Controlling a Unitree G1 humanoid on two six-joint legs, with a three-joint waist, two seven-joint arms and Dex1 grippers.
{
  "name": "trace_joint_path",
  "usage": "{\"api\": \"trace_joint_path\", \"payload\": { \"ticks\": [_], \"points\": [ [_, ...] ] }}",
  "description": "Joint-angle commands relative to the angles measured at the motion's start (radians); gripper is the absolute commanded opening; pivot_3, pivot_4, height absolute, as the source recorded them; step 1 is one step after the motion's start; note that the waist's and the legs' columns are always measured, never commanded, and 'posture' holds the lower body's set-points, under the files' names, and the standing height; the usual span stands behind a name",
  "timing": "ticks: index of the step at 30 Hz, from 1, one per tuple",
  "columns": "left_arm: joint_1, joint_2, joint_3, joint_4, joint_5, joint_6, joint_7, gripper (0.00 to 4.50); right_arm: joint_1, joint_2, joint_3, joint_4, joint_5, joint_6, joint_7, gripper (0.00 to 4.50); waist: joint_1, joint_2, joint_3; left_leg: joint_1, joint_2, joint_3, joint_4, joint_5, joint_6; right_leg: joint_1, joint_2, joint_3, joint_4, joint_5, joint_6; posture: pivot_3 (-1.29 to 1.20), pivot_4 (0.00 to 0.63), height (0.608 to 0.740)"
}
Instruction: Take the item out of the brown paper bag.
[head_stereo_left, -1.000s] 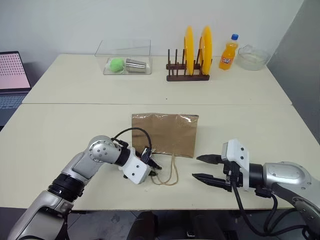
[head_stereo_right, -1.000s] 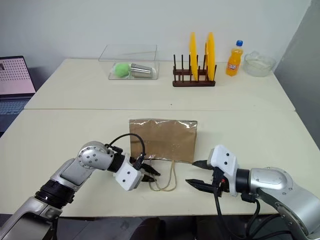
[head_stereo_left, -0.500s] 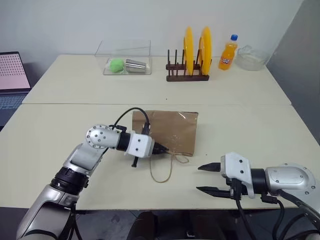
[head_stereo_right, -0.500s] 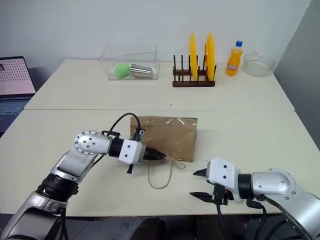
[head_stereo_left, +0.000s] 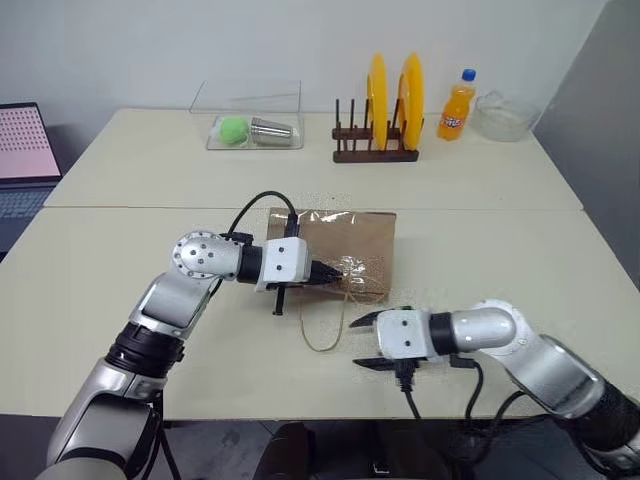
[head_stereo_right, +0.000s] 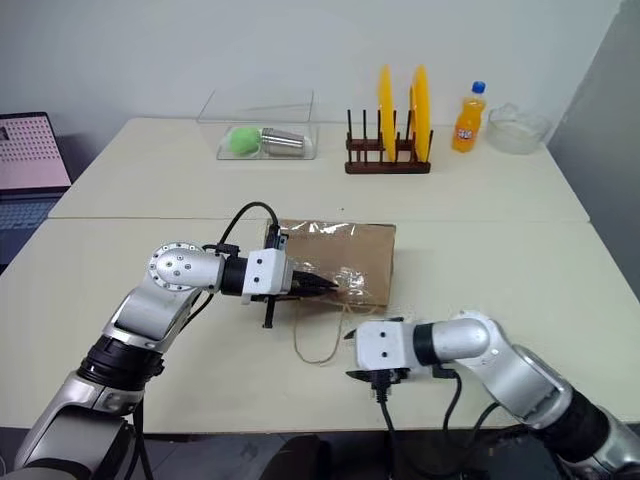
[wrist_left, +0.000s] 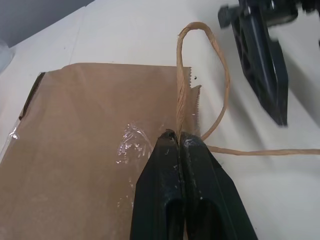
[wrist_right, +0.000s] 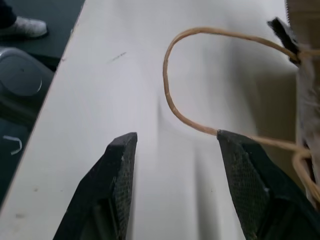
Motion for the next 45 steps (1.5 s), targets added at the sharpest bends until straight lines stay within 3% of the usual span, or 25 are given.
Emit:
{"api": "trace_joint_path", "payload": {
  "ticks": [1, 11, 14, 20, 34, 45],
  "points": [
    [-0.023, -0.001, 0.03, -0.037, -0.013, 0.007, 0.008, 0.04, -0.028, 0.053, 0.036, 0.047, -0.059, -0.047, 0.004, 2.68, 0.0, 0.0, 0.0, 0.0, 0.0, 0.0, 0.0, 0.0, 0.0, 0.0, 0.0, 0.0, 0.0, 0.0, 0.0, 0.0, 0.15, 0.74],
    [-0.026, 0.0, 0.03, -0.057, -0.008, 0.024, 0.011, 0.04, -0.054, 0.191, 0.068, 0.183, -0.189, -0.093, -0.032, 2.68, 0.0, 0.0, 0.0, 0.0, 0.0, 0.0, 0.001, 0.0, 0.0, 0.0, 0.0, 0.0, 0.002, 0.0, 0.0, 0.0, 0.15, 0.74],
    [-0.026, 0.0, 0.031, -0.063, -0.01, 0.032, 0.012, 0.0, -0.047, 0.206, 0.054, 0.197, -0.195, -0.083, -0.034, 2.05, 0.0, 0.0, 0.0, 0.0, 0.0, 0.0, 0.001, 0.0, 0.0, 0.0, 0.0, 0.0, 0.002, 0.001, -0.001, 0.0, 0.15, 0.74],
    [-0.038, 0.0, 0.038, -0.061, -0.015, 0.046, 0.013, 0.0, -0.019, 0.197, 0.051, 0.197, -0.204, -0.078, -0.014, 0.02, 0.0, 0.0, 0.0, 0.0, 0.0, 0.0, 0.001, 0.0, 0.0, 0.0, 0.0, 0.0, 0.002, 0.001, -0.001, 0.0, 0.15, 0.74],
    [-0.188, -0.073, 0.118, -0.005, -0.094, 0.259, 0.089, 0.0, 0.036, 0.184, 0.071, 0.23, -0.237, -0.089, 0.005, 0.02, 0.0, 0.0, 0.0, 0.0, 0.0, 0.0, 0.003, 0.0, 0.0, 0.0, 0.0, 0.0, 0.003, 0.0, 0.0, 0.0, 0.15, 0.74],
    [-0.32, -0.108, 0.167, 0.155, -0.097, 0.252, 0.124, 0.0, 0.079, 0.161, 0.088, 0.231, -0.287, -0.115, 0.015, 0.02, 0.001, 0.0, -0.001, 0.0, -0.001, 0.0, 0.007, 0.0, 0.0, 0.002, 0.0, 0.0, 0.003, 0.0, 0.0, 0.0, 0.15, 0.74]
  ]
}}
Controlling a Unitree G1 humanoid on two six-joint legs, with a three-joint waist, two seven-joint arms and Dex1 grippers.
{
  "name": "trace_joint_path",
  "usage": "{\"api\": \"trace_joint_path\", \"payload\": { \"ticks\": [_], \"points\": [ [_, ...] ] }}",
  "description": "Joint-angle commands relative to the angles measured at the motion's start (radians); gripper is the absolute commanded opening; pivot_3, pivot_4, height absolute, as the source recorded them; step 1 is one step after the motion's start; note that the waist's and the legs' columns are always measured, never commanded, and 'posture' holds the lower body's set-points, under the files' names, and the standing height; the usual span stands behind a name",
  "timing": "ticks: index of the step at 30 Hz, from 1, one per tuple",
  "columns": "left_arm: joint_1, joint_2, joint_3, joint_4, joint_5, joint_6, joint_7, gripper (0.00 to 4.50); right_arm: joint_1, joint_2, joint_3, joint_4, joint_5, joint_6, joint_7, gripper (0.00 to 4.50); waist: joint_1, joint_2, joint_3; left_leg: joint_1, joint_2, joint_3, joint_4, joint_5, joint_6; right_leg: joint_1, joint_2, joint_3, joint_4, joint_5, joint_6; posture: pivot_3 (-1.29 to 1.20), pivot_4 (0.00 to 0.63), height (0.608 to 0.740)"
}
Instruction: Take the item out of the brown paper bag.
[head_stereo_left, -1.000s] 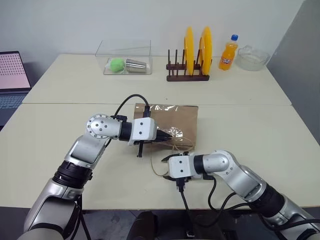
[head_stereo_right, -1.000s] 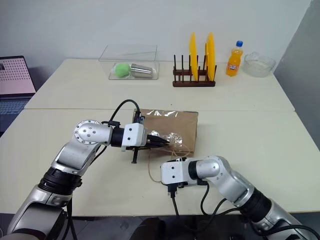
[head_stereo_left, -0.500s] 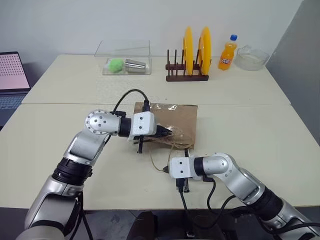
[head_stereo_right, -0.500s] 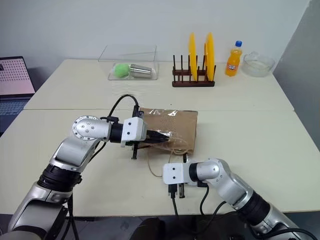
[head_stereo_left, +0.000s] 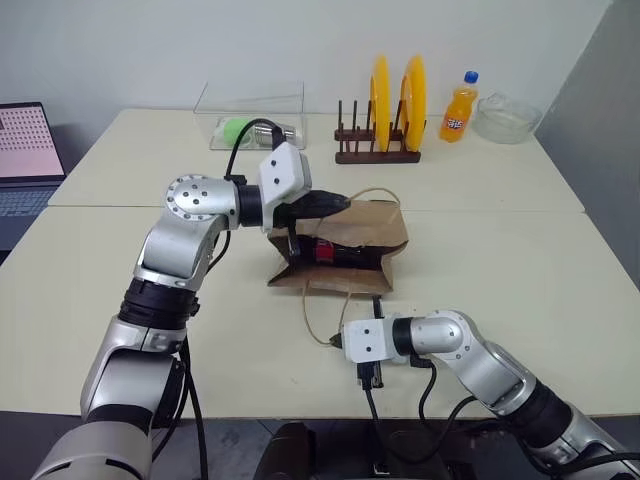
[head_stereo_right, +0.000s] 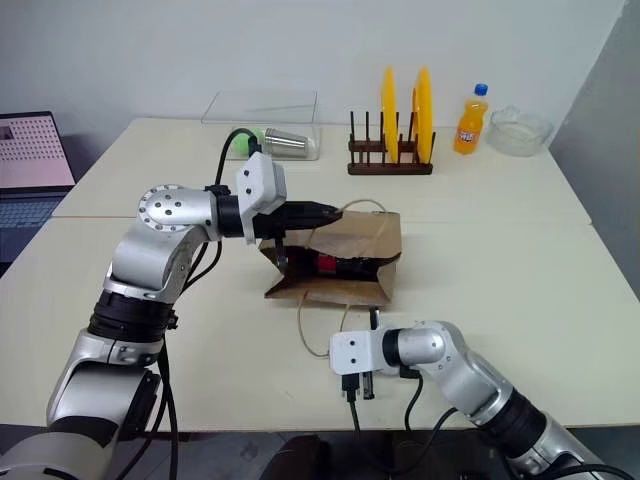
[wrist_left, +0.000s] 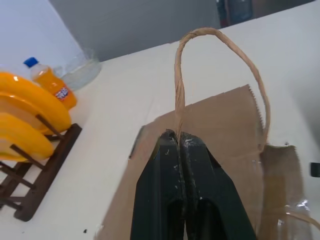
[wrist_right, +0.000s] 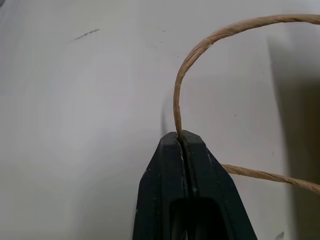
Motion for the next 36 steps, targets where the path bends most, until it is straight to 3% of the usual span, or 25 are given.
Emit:
{"api": "trace_joint_path", "payload": {
  "ticks": [1, 11, 14, 18, 21, 25, 29, 36],
  "points": [
    [-0.069, -0.007, 0.044, 0.044, -0.01, -0.017, 0.017, 0.0, 0.036, -0.028, 0.045, 0.028, -0.04, 0.009, 0.036, 0.02, 0.0, 0.0, 0.0, 0.0, 0.0, 0.0, 0.0, 0.0, 0.0, 0.0, 0.0, 0.0, 0.0, 0.0, 0.0, 0.0, 0.15, 0.74],
    [-0.167, -0.012, 0.086, 0.144, -0.049, -0.019, -0.025, 0.0, 0.038, 0.007, -0.008, 0.008, -0.046, 0.013, -0.004, 0.02, 0.0, 0.0, 0.0, -0.001, 0.0, 0.0, 0.002, 0.0, 0.0, 0.0, 0.0, 0.0, 0.0, 0.0, 0.0, 0.0, 0.15, 0.74],
    [-0.169, 0.002, 0.091, 0.132, -0.062, -0.013, -0.054, 0.0, 0.034, 0.011, -0.047, -0.042, -0.035, 0.041, -0.009, 0.6, -0.001, 0.0, 0.0, -0.001, 0.0, 0.0, 0.002, 0.0, 0.0, 0.0, 0.0, 0.0, 0.001, 0.0, 0.0, 0.0, 0.15, 0.74],
    [-0.141, 0.01, 0.082, 0.088, -0.069, -0.006, -0.077, 0.0, 0.039, -0.037, -0.11, -0.174, 0.025, 0.116, 0.05, 1.89, 0.0, 0.0, 0.0, -0.001, 0.0, 0.0, 0.003, 0.0, 0.0, -0.001, 0.0, 0.0, 0.002, 0.0, 0.0, 0.0, 0.15, 0.74],
    [-0.123, 0.011, 0.08, 0.058, -0.073, 0.004, -0.081, 0.0, 0.037, -0.08, -0.175, -0.29, 0.106, 0.204, 0.105, 1.89, 0.001, 0.0, 0.0, -0.004, 0.0, -0.001, 0.003, 0.0, 0.0, -0.002, 0.0, 0.0, 0.001, 0.0, -0.001, 0.0, 0.15, 0.74],
    [-0.104, 0.011, 0.077, 0.033, -0.074, 0.006, -0.086, 0.0, -0.01, -0.133, -0.349, -0.457, 0.329, 0.412, 0.185, 1.89, 0.001, 0.0, 0.0, -0.004, 0.0, -0.001, 0.003, 0.0, 0.0, -0.002, 0.0, 0.0, 0.001, 0.0, 0.0, 0.0, 0.15, 0.74],
    [-0.093, 0.012, 0.067, 0.034, -0.058, -0.017, -0.1, 0.0, -0.126, -0.086, -0.484, -0.47, 0.567, 0.606, 0.19, 1.89, -0.003, 0.0, 0.0, -0.003, 0.0, -0.002, 0.003, 0.0, 0.0, -0.002, 0.0, -0.001, 0.002, 0.0, 0.0, 0.0, 0.15, 0.74],
    [-0.093, 0.005, 0.058, 0.056, -0.041, -0.057, -0.105, 0.0, -0.306, 0.034, -0.365, -0.266, 0.503, 0.588, 0.008, 1.89, -0.003, 0.0, 0.0, -0.004, -0.001, 0.0, 0.003, 0.0, 0.0, -0.006, -0.001, 0.001, 0.008, 0.002, -0.004, 0.0, 0.15, 0.74]
  ]
}}
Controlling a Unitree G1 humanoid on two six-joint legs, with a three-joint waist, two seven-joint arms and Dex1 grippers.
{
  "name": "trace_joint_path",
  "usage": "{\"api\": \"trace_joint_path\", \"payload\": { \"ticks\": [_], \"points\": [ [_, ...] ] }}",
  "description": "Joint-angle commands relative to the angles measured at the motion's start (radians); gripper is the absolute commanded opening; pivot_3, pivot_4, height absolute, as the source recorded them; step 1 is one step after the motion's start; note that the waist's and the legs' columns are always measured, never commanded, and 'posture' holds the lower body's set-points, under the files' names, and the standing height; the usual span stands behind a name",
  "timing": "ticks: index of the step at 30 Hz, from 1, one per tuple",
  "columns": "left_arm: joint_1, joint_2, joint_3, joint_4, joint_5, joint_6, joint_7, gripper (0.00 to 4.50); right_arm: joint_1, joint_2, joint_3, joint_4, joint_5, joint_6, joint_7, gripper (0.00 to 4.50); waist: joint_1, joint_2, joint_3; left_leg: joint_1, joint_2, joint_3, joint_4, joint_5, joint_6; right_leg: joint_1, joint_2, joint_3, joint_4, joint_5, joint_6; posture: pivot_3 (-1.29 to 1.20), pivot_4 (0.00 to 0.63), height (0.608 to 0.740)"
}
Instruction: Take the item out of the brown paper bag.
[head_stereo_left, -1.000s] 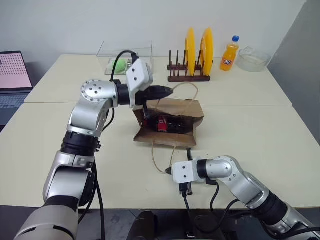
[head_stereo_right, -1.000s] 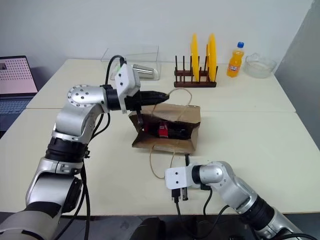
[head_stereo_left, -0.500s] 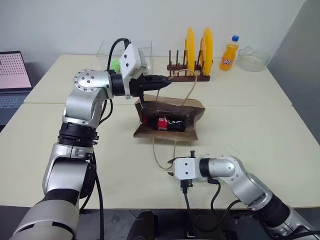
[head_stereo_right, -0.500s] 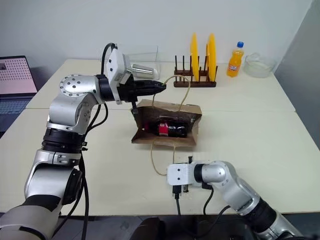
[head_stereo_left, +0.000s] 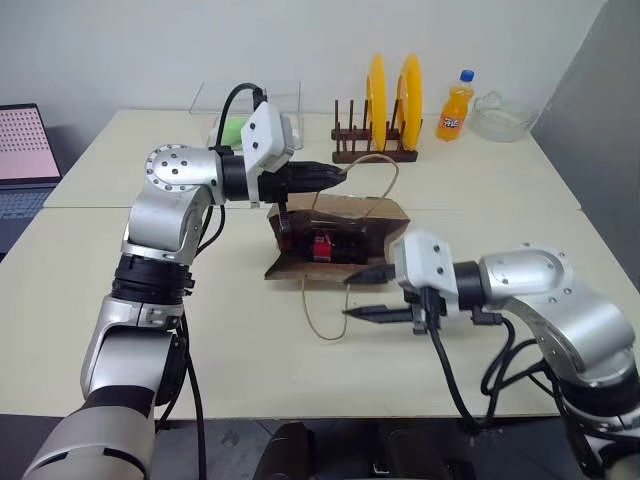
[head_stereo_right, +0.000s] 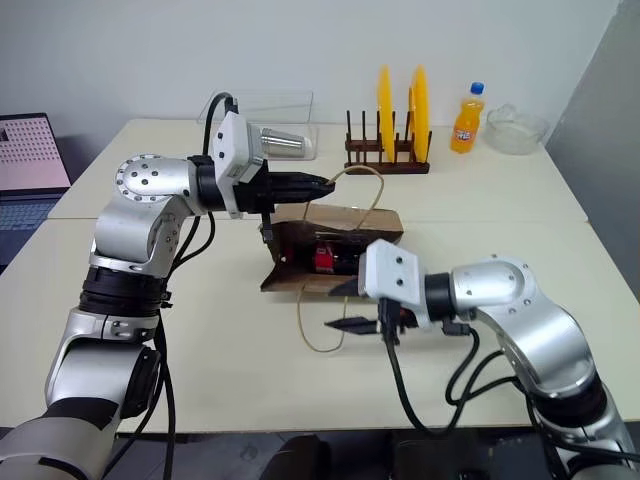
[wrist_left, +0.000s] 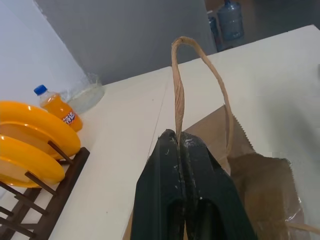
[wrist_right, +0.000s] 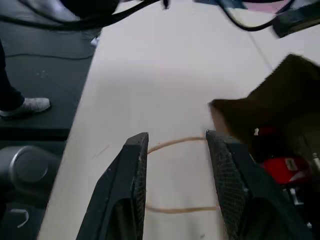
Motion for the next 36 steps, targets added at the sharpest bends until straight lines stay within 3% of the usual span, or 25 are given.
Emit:
{"api": "trace_joint_path", "payload": {
  "ticks": [1, 5, 9, 14, 25, 33, 36],
  "points": [
    [-0.013, -0.005, 0.01, -0.014, 0.0, -0.019, 0.012, 0.0, -0.061, 0.076, 0.072, 0.083, -0.045, 0.005, -0.113, 1.89, -0.001, 0.0, 0.0, -0.001, 0.0, 0.0, 0.0, 0.0, 0.0, -0.001, 0.0, 0.0, 0.001, 0.0, -0.001, 0.0, 0.15, 0.74],
    [-0.023, -0.008, 0.013, -0.002, 0.003, -0.029, 0.018, 0.0, -0.119, 0.182, 0.153, 0.184, -0.089, 0.057, -0.223, 1.89, -0.003, 0.0, 0.0, -0.003, 0.0, 0.002, 0.0, 0.0, 0.0, -0.006, 0.0, 0.002, 0.006, 0.001, -0.001, 0.0, 0.15, 0.74],
    [-0.026, -0.011, 0.015, 0.0, 0.004, -0.031, 0.027, 0.0, -0.185, 0.257, 0.152, 0.243, -0.111, 0.086, -0.311, 1.89, -0.005, 0.0, 0.0, -0.003, 0.0, 0.002, 0.0, 0.0, 0.0, -0.007, 0.0, 0.002, 0.006, 0.001, -0.001, 0.0, 0.15, 0.74],
    [-0.027, -0.009, 0.019, 0.003, 0.003, -0.033, 0.03, 0.0, -0.242, 0.253, 0.211, 0.191, -0.124, 0.127, -0.325, 1.89, -0.006, 0.0, 0.0, -0.004, 0.0, 0.002, 0.0, 0.0, 0.0, -0.007, 0.0, 0.001, 0.005, 0.001, -0.001, 0.0, 0.15, 0.74],
    [-0.051, -0.017, 0.026, 0.047, 0.0, -0.058, 0.033, 0.0, -0.229, 0.266, 0.285, 0.441, -0.24, 0.045, -0.405, 1.89, -0.015, 0.0, 0.0, -0.004, 0.0, 0.002, 0.0, 0.0, 0.0, -0.007, 0.0, 0.001, 0.006, 0.001, -0.001, 0.0, 0.15, 0.74],
    [-0.053, -0.013, 0.033, 0.052, -0.005, -0.062, 0.035, 0.0, -0.214, 0.233, 0.337, 0.46, -0.306, -0.004, -0.389, 1.89, -0.022, 0.0, 0.0, -0.004, 0.0, 0.002, 0.0, 0.0, 0.0, -0.007, 0.0, 0.001, 0.006, 0.001, -0.001, 0.0, 0.15, 0.74],
    [-0.056, -0.014, 0.035, 0.053, -0.005, -0.063, 0.036, 0.0, -0.201, 0.203, 0.375, 0.449, -0.341, -0.04, -0.374, 2.5, -0.022, 0.0, 0.0, -0.004, 0.0, 0.002, 0.0, 0.0, 0.0, -0.007, 0.0, 0.001, 0.006, 0.001, -0.001, 0.0, 0.15, 0.74]
  ]
}}
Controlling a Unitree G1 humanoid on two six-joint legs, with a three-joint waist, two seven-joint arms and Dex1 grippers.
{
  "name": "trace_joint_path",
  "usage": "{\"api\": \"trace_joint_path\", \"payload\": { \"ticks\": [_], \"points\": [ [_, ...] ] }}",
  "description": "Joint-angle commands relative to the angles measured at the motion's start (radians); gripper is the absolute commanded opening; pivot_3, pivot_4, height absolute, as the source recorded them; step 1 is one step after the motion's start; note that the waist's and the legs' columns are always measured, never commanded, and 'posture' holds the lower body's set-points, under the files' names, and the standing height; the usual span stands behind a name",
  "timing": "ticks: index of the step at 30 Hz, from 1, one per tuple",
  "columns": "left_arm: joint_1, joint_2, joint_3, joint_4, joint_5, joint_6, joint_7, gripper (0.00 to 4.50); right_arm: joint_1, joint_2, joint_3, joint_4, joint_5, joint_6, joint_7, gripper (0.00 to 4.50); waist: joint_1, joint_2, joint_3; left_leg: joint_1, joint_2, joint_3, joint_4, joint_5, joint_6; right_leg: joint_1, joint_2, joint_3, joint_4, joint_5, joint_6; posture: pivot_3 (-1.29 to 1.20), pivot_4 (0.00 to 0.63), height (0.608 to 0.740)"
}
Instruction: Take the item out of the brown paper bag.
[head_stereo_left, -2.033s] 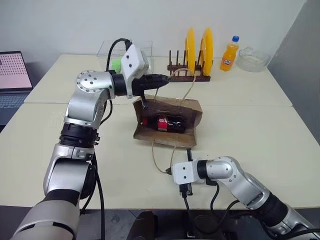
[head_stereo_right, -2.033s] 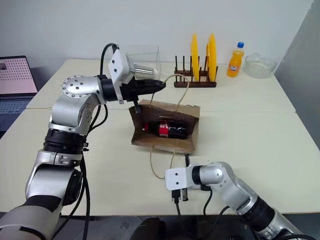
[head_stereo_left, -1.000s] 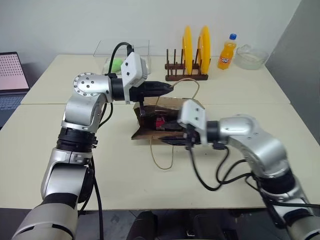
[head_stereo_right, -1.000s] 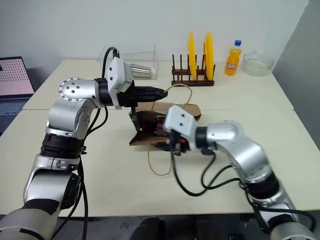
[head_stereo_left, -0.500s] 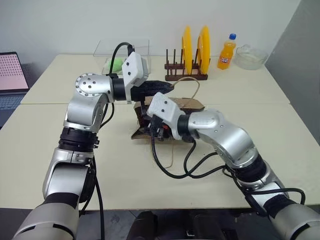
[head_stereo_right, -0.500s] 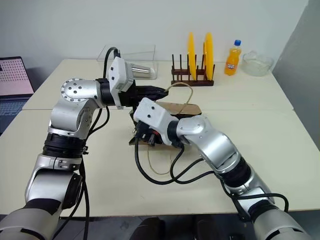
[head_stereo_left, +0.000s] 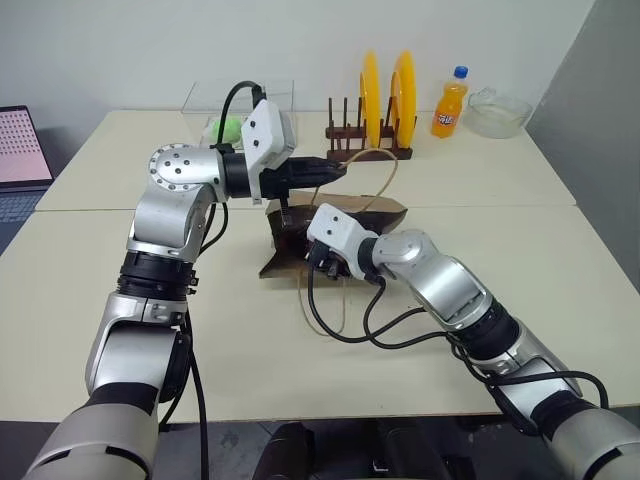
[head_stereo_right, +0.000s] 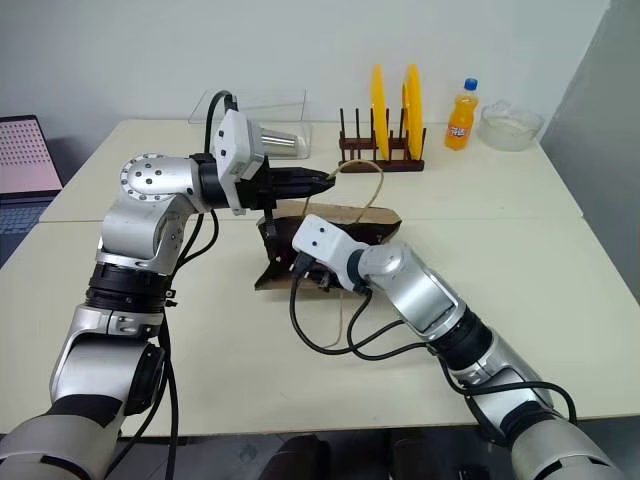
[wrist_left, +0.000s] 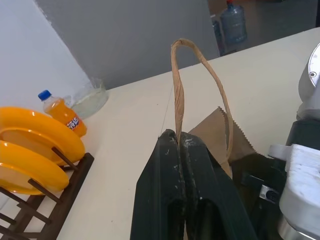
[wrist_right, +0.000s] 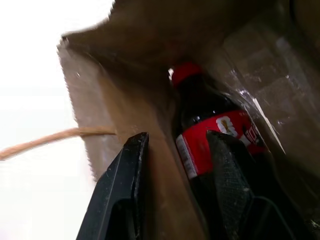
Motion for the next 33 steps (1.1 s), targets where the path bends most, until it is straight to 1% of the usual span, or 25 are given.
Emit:
{"api": "trace_joint_path", "payload": {
  "ticks": [1, 5, 6, 9, 18, 21, 28, 33],
  "points": [
    [-0.038, 0.003, 0.031, -0.007, -0.01, -0.014, 0.013, 0.0, 0.01, -0.028, 0.034, -0.034, -0.051, -0.052, 0.017, 2.78, 0.0, 0.0, 0.0, 0.0, 0.0, 0.0, 0.0, 0.0, 0.0, 0.0, 0.0, 0.0, 0.0, 0.0, 0.0, 0.0, 0.15, 0.74],
    [-0.045, 0.004, 0.036, -0.007, -0.017, -0.008, 0.012, 0.0, -0.002, -0.046, 0.068, -0.05, -0.114, -0.113, 0.018, 4.24, 0.0, 0.0, 0.0, 0.0, 0.0, 0.0, 0.0, 0.0, 0.0, 0.0, 0.0, 0.0, 0.0, 0.0, 0.0, 0.0, 0.15, 0.74],
    [-0.046, 0.004, 0.037, -0.007, -0.017, -0.007, 0.012, 0.0, -0.005, -0.045, 0.07, -0.05, -0.125, -0.124, 0.017, 4.46, 0.0, 0.0, 0.0, 0.0, 0.0, 0.0, 0.0, 0.0, 0.0, 0.0, 0.0, 0.0, 0.0, 0.0, 0.0, 0.0, 0.15, 0.74],
    [-0.048, 0.004, 0.039, -0.01, -0.019, -0.003, 0.011, 0.0, -0.022, -0.027, 0.075, -0.024, -0.163, -0.138, 0.008, 4.46, 0.0, 0.0, 0.0, 0.0, 0.0, 0.0, 0.0, 0.0, 0.0, 0.0, 0.0, 0.0, 0.0, 0.0, 0.0, 0.0, 0.15, 0.74],
    [-0.049, -0.002, 0.037, -0.019, -0.023, -0.005, 0.014, 0.0, -0.106, 0.003, 0.124, 0.184, -0.287, -0.188, 0.036, 4.46, 0.0, 0.0, 0.0, 0.0, 0.0, 0.0, 0.0, 0.0, 0.0, 0.0, 0.0, 0.0, 0.0, 0.0, 0.0, 0.0, 0.15, 0.74],
    [-0.05, -0.005, 0.035, -0.021, -0.023, -0.006, 0.015, 0.0, -0.134, -0.002, 0.138, 0.247, -0.324, -0.225, 0.063, 4.46, -0.001, 0.0, 0.0, 0.0, 0.0, 0.0, 0.0, 0.0, 0.0, 0.0, 0.0, 0.0, 0.0, 0.0, 0.0, 0.0, 0.15, 0.74],
    [-0.048, -0.008, 0.034, -0.023, -0.023, -0.01, 0.017, 0.0, -0.155, -0.003, 0.171, 0.323, -0.383, -0.273, 0.155, 4.46, -0.001, 0.0, 0.0, 0.0, 0.0, 0.0, 0.0, 0.0, 0.0, 0.0, 0.0, 0.0, 0.0, 0.0, 0.0, 0.0, 0.15, 0.74],
    [-0.045, -0.009, 0.032, -0.029, -0.024, -0.008, 0.022, 0.0, -0.168, 0.027, 0.175, 0.429, -0.429, -0.33, 0.151, 4.46, -0.002, 0.0, 0.0, 0.0, 0.0, 0.0, 0.0, 0.0, 0.0, 0.0, 0.0, 0.0, 0.0, 0.0, 0.0, 0.0, 0.15, 0.74]
  ]
}}
